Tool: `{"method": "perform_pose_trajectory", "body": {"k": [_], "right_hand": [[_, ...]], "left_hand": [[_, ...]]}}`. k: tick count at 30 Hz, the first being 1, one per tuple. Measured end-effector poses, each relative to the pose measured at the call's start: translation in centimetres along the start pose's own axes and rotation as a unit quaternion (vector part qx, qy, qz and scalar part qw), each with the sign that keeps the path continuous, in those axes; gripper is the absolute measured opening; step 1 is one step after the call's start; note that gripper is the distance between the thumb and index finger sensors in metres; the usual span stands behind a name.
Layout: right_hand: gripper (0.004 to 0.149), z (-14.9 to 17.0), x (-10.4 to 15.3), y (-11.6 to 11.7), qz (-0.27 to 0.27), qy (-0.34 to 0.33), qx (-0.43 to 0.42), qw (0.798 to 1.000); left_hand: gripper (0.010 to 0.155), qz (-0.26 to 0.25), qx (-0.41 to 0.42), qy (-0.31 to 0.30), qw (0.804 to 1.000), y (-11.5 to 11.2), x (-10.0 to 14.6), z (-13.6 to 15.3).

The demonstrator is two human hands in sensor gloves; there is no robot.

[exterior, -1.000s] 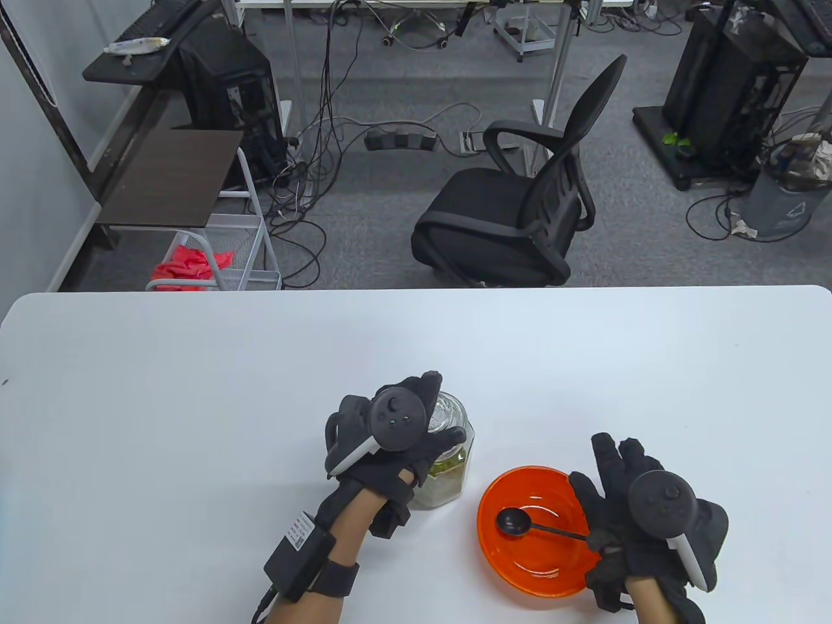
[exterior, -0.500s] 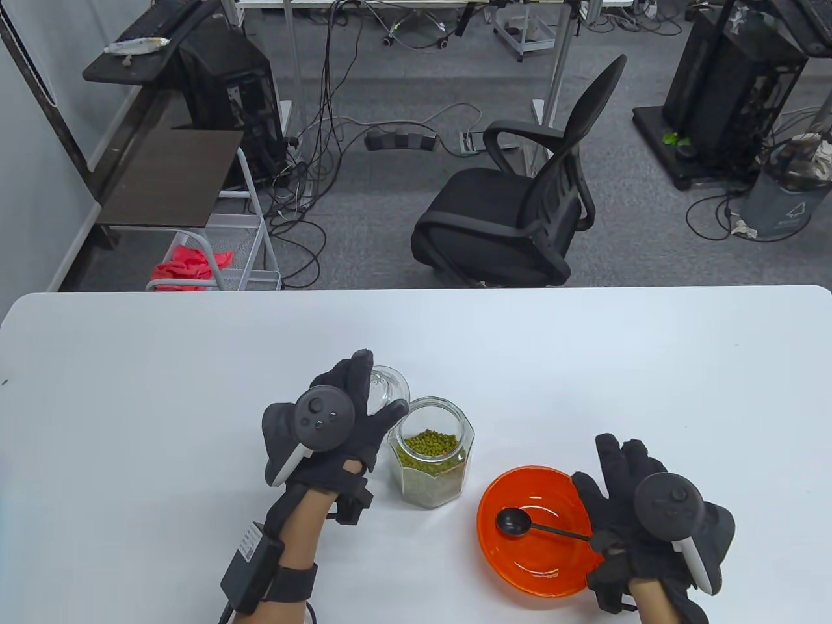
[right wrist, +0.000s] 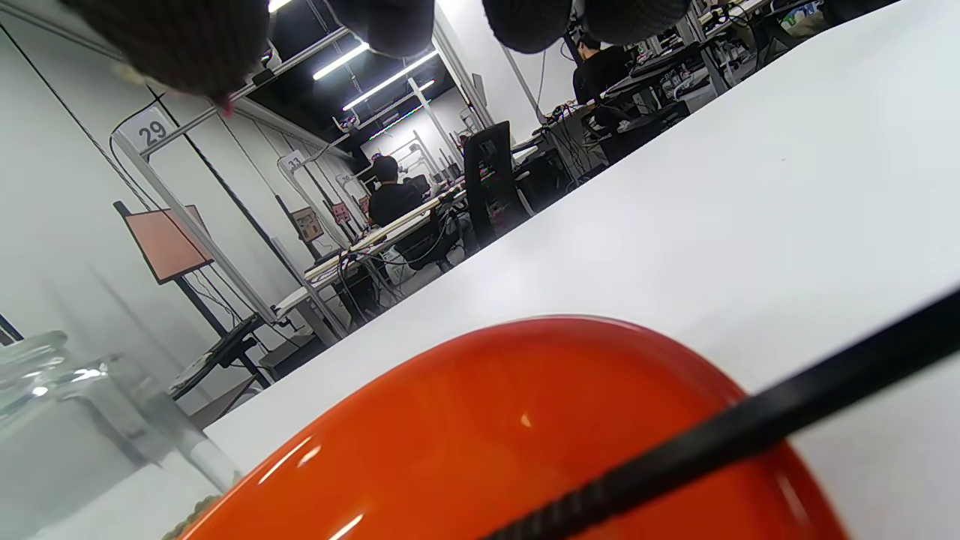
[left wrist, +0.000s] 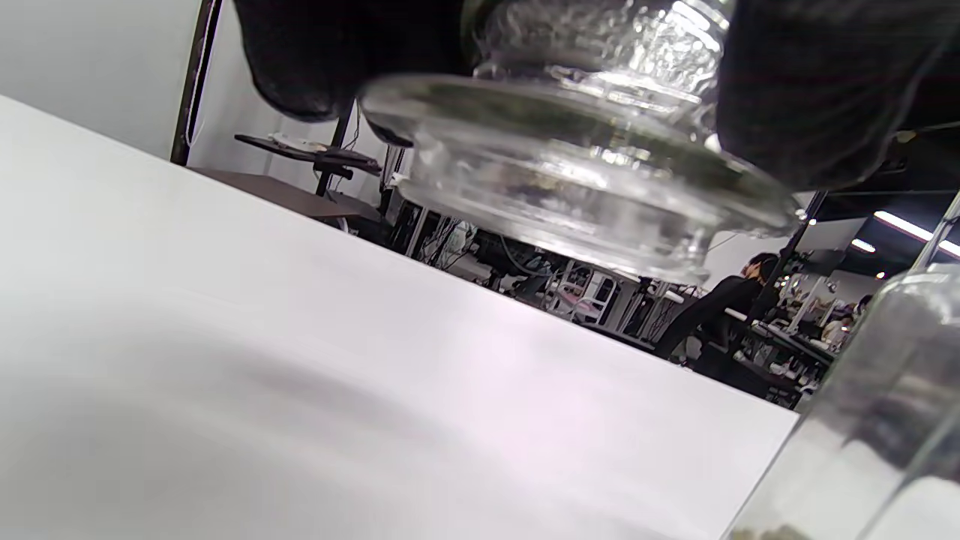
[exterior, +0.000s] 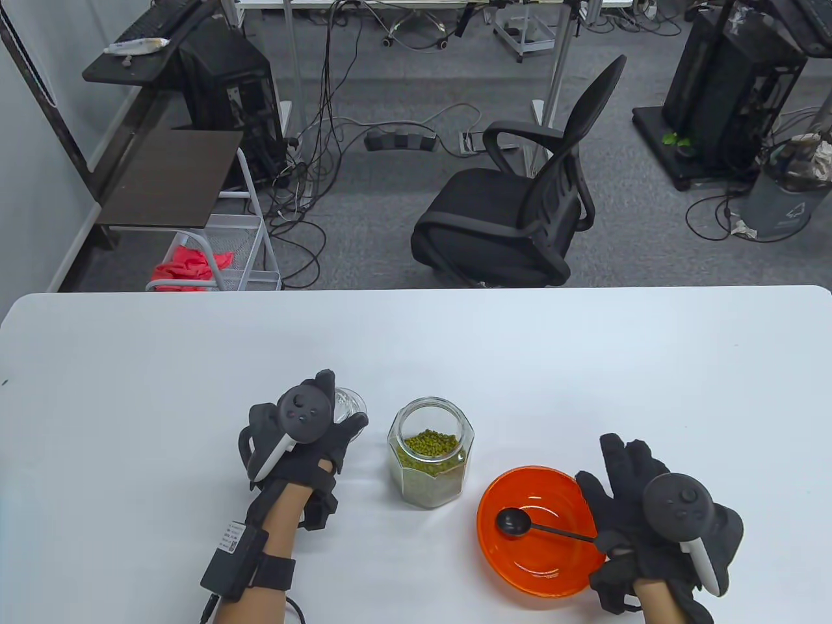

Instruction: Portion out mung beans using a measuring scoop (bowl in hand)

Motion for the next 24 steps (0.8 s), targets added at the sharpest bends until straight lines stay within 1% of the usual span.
{"method": "perform_pose_trajectory", "body": {"k": [6,10,24], "right_hand": [[0.070,0.0,0.0,0.0,-0.004,0.001,0.001,1.000],[0.071,0.0,0.0,0.0,-0.006,0.003,0.003,1.000],[0.072,0.0,0.1,0.1,-0.011,0.005,0.003,1.000]], "left_hand": [[0.088,0.043,-0.006,0.019,0.999,-2.3,-0.7,1.3],[0.088,0.063,-0.013,0.027,0.998,-3.3,-0.9,1.9],[0.087,0.091,-0.038,0.044,0.994,-4.8,-0.8,3.2]]}}
Point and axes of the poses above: the tracker on the back of each hand, its own z axis roughly to the little-finger side, its own x axis roughly from the fingertips to the wrist, y = z × x, the point moved 3 cm from there along -x, roughly from the wrist to the fingertips, and after that the axes turned 5 degrees about y, right-handed, at the moved point
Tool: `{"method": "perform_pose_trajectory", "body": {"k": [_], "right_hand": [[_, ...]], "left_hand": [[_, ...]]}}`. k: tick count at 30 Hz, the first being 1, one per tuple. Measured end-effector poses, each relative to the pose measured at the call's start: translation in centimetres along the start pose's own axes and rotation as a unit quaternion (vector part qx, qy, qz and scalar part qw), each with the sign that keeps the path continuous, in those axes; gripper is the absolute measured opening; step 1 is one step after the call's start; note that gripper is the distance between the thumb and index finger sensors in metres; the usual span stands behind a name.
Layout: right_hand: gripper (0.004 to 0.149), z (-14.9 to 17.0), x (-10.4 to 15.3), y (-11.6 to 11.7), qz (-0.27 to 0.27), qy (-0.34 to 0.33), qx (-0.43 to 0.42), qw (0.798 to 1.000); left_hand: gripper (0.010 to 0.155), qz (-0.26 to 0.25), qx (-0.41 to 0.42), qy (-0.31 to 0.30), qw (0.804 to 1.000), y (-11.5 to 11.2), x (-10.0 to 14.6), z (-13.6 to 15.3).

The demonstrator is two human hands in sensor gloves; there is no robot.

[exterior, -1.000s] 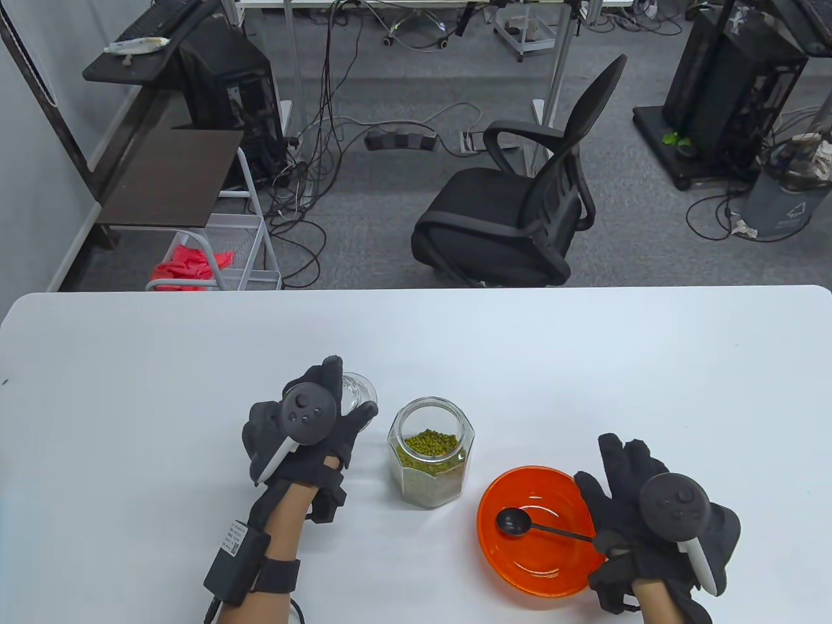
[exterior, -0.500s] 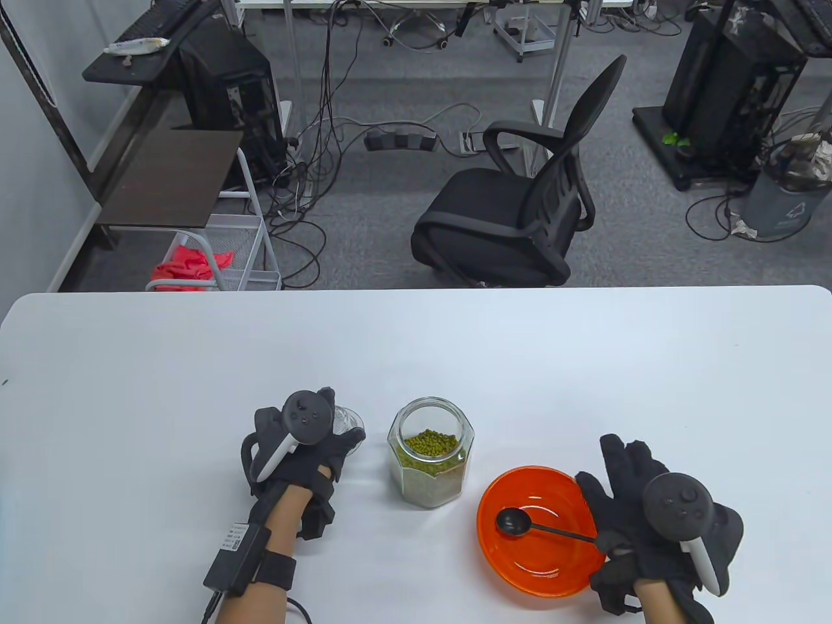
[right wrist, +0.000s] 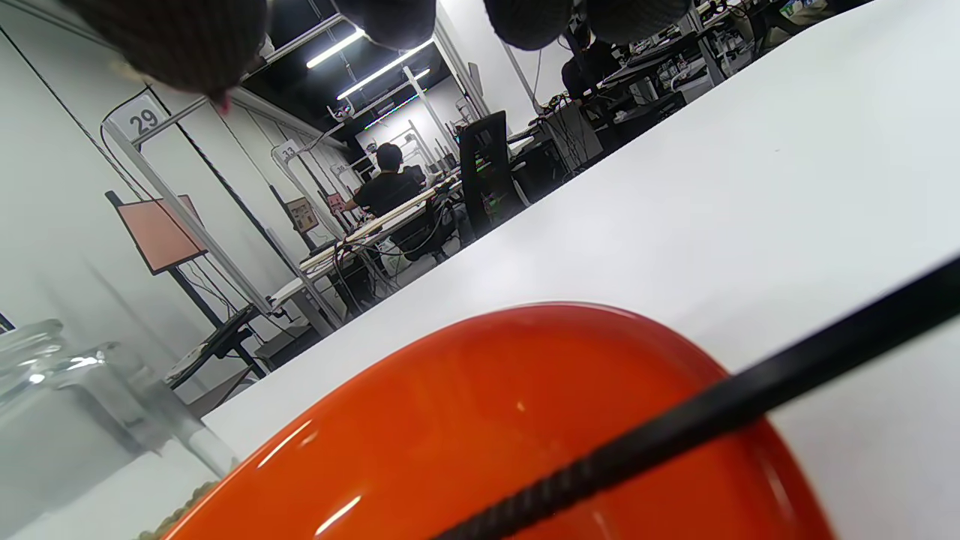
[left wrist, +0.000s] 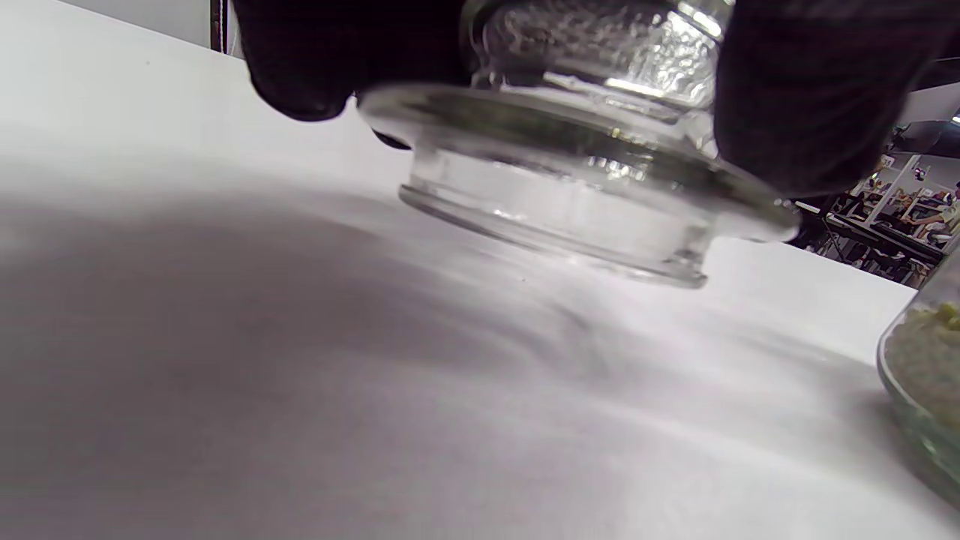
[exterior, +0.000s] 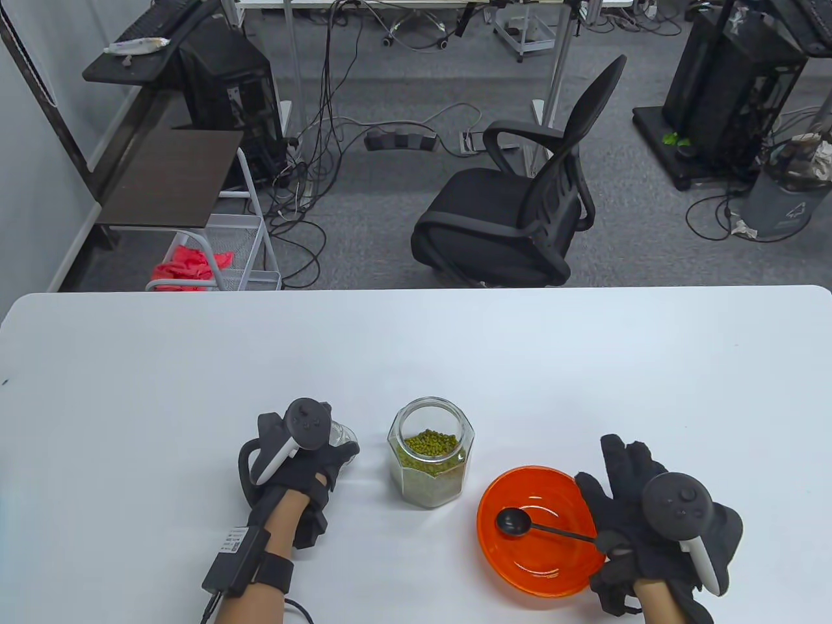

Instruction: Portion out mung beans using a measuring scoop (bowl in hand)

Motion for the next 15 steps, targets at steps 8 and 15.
{"method": "perform_pose_trajectory", "body": {"k": [8,15], "right_hand": [[0.072,0.02,-0.01,0.01,-0.002,0.003,0.000,1.000],[0.071,0.04,-0.02,0.07,-0.006,0.006,0.002,1.000]], "left_hand": [[0.087,0.003,-0.010,0.002,1.000,-0.16,0.04,0.13],[0.087,0.006,-0.010,0.005,1.000,-0.52,0.01,0.43]]}}
Point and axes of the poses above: the tracker on the back of each hand, its own z axis roughly to the little-finger side, its own x axis roughly from the fingertips to the wrist, y = z × x, the point moved 3 cm from there along -x, roughly from the wrist to the fingertips, and after that the axes turned 5 degrees about y, right-handed, at the moved point
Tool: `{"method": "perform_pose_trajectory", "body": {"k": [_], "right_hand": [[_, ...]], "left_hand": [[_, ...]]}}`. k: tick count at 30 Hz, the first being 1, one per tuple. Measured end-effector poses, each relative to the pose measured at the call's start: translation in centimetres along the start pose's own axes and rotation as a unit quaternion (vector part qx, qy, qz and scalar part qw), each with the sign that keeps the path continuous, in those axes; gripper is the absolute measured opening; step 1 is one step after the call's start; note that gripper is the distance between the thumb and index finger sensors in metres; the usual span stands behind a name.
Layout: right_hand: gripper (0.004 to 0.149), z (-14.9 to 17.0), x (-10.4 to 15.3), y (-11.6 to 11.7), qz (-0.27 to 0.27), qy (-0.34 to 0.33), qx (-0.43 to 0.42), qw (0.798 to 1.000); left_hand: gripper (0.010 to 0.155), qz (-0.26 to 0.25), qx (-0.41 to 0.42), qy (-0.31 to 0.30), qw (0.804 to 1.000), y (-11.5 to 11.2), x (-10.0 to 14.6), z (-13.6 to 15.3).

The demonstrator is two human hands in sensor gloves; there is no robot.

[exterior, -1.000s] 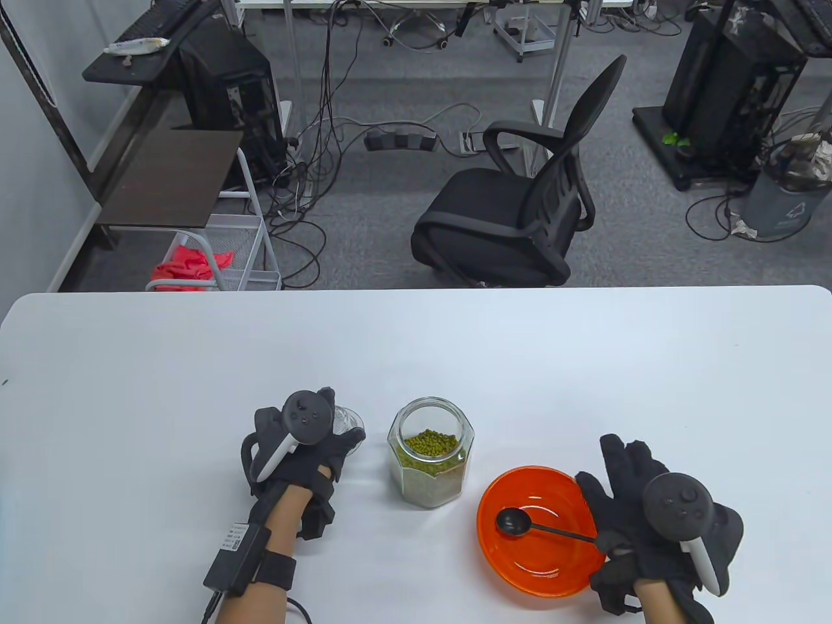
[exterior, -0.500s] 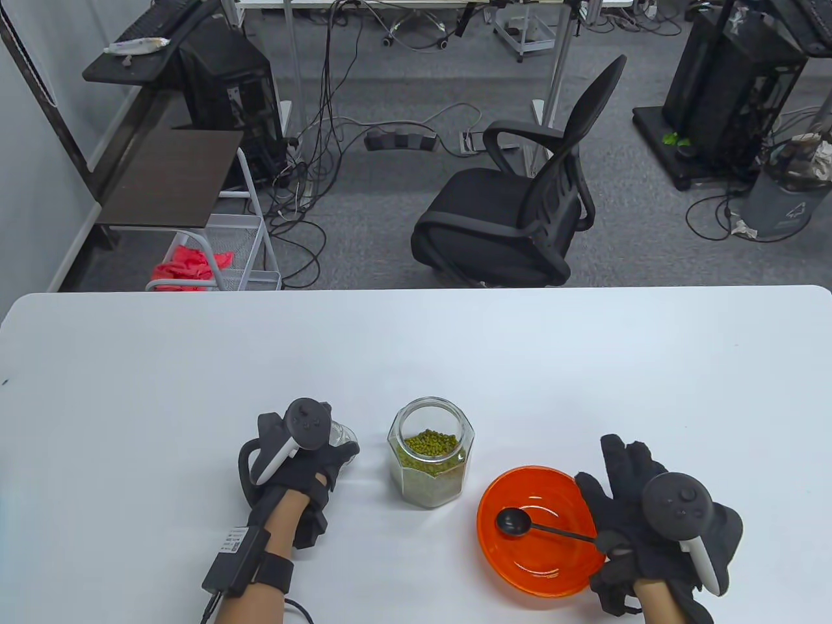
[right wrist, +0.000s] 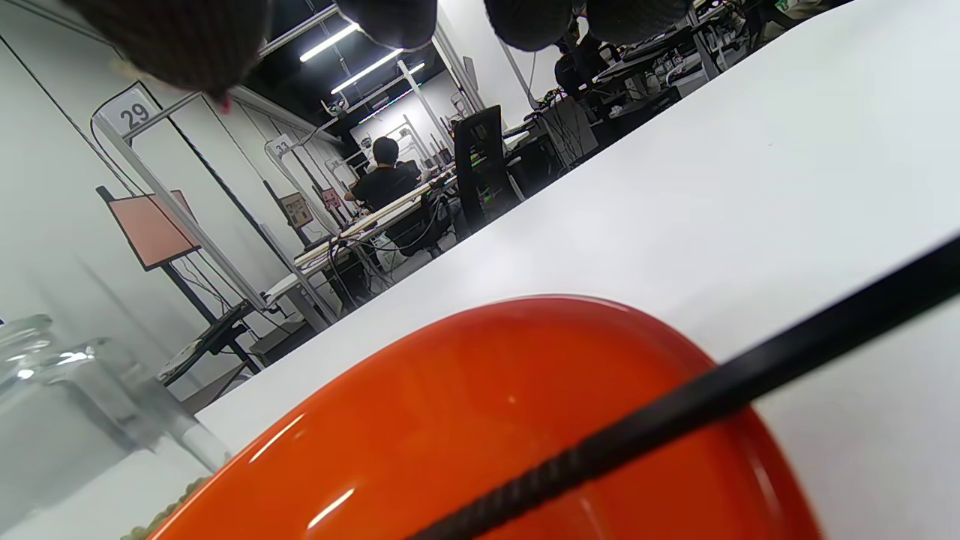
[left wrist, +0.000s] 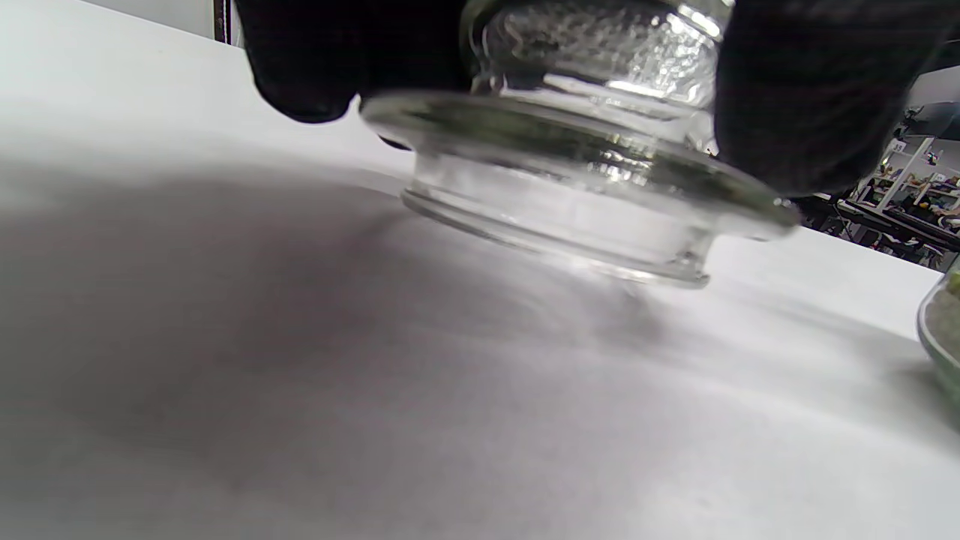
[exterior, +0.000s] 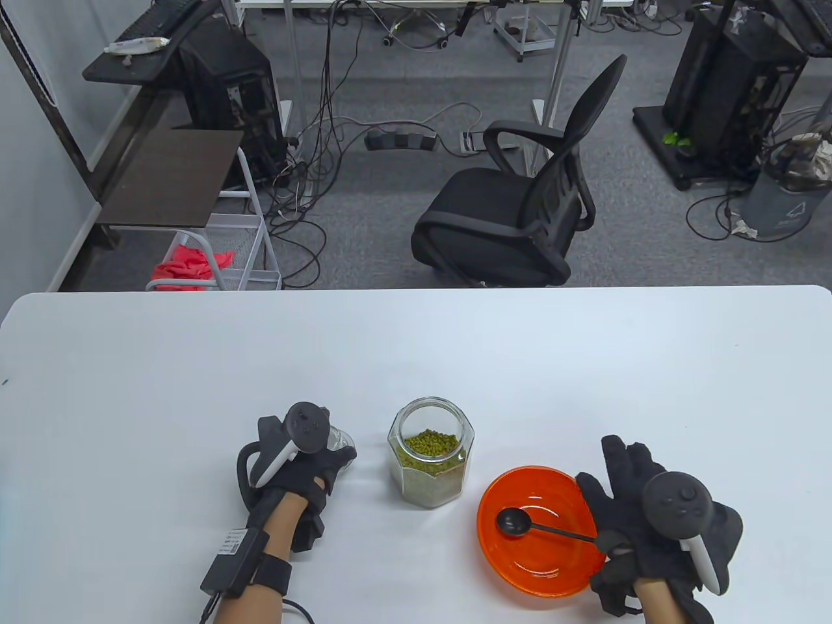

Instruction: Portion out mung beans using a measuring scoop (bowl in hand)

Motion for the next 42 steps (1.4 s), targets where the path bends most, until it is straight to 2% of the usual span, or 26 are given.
{"method": "perform_pose_trajectory", "body": {"k": [14,19,31,34,37,42], "right_hand": [[0.071,0.1,-0.1,0.2,-0.009,0.007,0.004,1.000],[0.071,0.4,-0.4,0.5,-0.014,0.013,0.002,1.000],[0.070,-1.1,-1.2,0.1,-0.015,0.014,0.003,1.000],[0.070,-2.3,-1.9,0.2,-0.044,0.029,0.024,0.998],[0.071,-3.5,-3.2,1.2,-0.130,0.065,0.064,0.987],[0.072,-4.3,-5.8,3.4,-0.209,0.105,0.129,0.964]], "left_hand": [[0.088,-0.015,-0.028,-0.002,1.000,-0.7,0.8,0.0],[0.088,-0.005,-0.011,-0.006,1.000,-1.0,1.4,0.3],[0.090,-0.076,0.024,-0.061,0.995,1.8,7.8,0.3],[0.090,-0.091,0.035,-0.068,0.993,2.3,8.5,0.5],[0.090,-0.094,0.038,-0.069,0.992,2.5,8.6,0.6],[0.089,-0.092,0.043,-0.075,0.992,2.3,8.6,0.7]]}}
Point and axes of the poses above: the tracker on the back of each hand, its own z axis roughly to the little-finger side, its own x axis roughly from the fingertips to the wrist, y = z × x, the point moved 3 cm from there along -x, roughly from the wrist to the fingertips, and after that the axes turned 5 degrees about y, right-handed, at the moved point
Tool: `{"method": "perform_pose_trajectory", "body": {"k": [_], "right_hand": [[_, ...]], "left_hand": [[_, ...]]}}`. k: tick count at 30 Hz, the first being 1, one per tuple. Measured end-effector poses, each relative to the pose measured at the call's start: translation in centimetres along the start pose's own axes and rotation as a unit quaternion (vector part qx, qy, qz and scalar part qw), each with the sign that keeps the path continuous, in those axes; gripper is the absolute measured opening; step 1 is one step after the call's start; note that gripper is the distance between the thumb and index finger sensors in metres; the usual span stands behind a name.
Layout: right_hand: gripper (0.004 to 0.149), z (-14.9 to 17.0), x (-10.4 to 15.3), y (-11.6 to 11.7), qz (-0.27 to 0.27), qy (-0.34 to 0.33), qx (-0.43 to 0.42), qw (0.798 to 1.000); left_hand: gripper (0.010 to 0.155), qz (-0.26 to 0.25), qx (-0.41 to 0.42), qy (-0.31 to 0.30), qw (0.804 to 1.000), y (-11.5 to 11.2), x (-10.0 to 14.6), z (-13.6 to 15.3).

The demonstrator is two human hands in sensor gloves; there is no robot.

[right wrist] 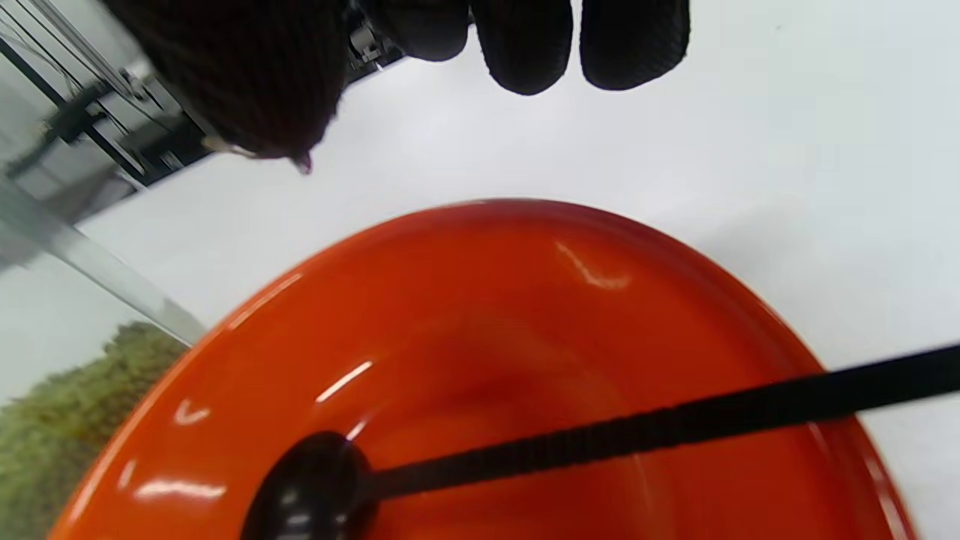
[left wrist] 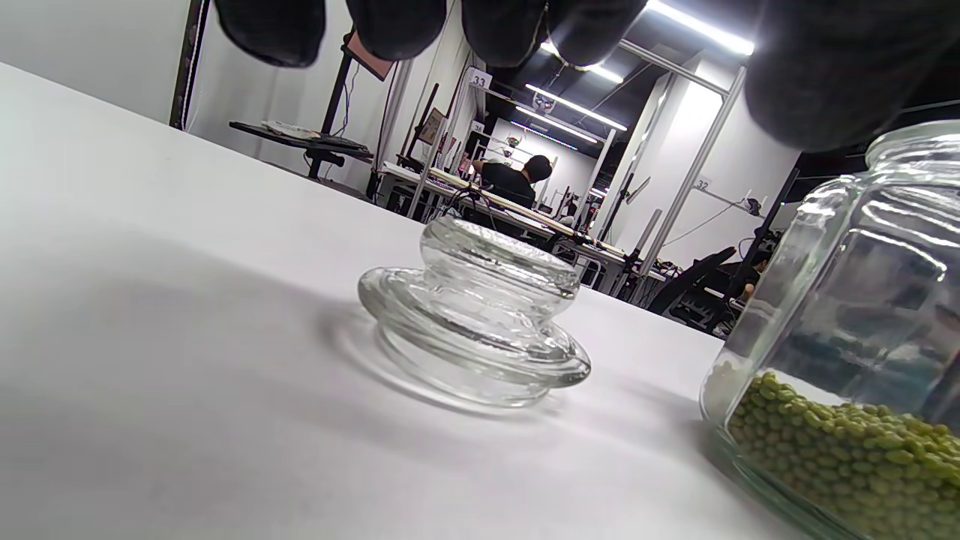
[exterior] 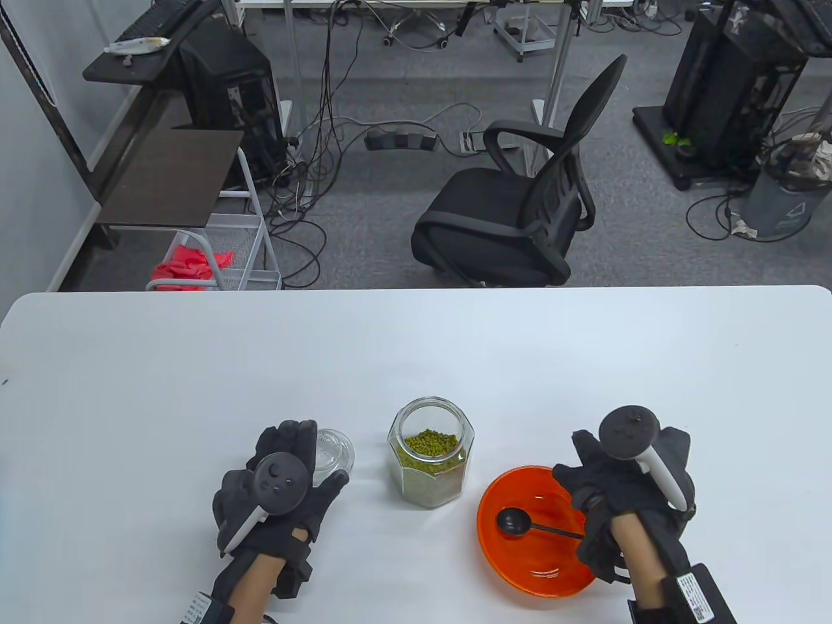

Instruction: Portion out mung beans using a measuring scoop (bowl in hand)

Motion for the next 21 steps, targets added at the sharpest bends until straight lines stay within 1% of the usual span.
{"method": "perform_pose_trajectory", "body": {"k": [1,4,8,11,15,18,21], "right_hand": [[0.072,-0.3,-0.6,0.3,-0.015,0.012,0.016,1.000],[0.071,-0.8,-2.0,1.0,-0.038,0.028,0.045,0.998],[0.070,-0.7,-3.6,2.4,-0.061,0.055,0.072,0.994],[0.068,-0.5,-4.3,3.0,-0.068,0.065,0.074,0.993],[0.058,-0.2,-4.9,3.6,-0.080,0.078,0.082,0.990],[0.049,-0.3,-5.1,3.9,-0.084,0.070,0.079,0.991],[0.045,-0.4,-5.1,3.9,-0.083,0.066,0.080,0.991]], "left_hand": [[0.089,0.001,0.003,0.000,1.000,0.0,0.0,0.1],[0.089,0.005,0.011,0.003,1.000,-0.1,0.0,0.5],[0.089,0.009,0.014,0.012,1.000,-0.1,-0.2,1.2],[0.089,0.012,0.013,0.017,1.000,-0.2,-0.3,1.5],[0.088,0.017,0.016,0.020,1.000,-0.4,-0.4,1.8],[0.088,0.019,0.011,0.021,1.000,-0.4,-0.3,1.8],[0.088,0.019,0.010,0.023,1.000,-0.4,-0.3,1.8]]}}
Point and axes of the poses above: the tracker on the back of each hand, its own z axis roughly to the little-finger side, its own x axis roughly from the fingertips to the wrist, y = z × x, the point moved 3 cm from there along -x, roughly from the wrist to the fingertips, and after that the axes turned 5 degrees about y, right-handed, at the moved point
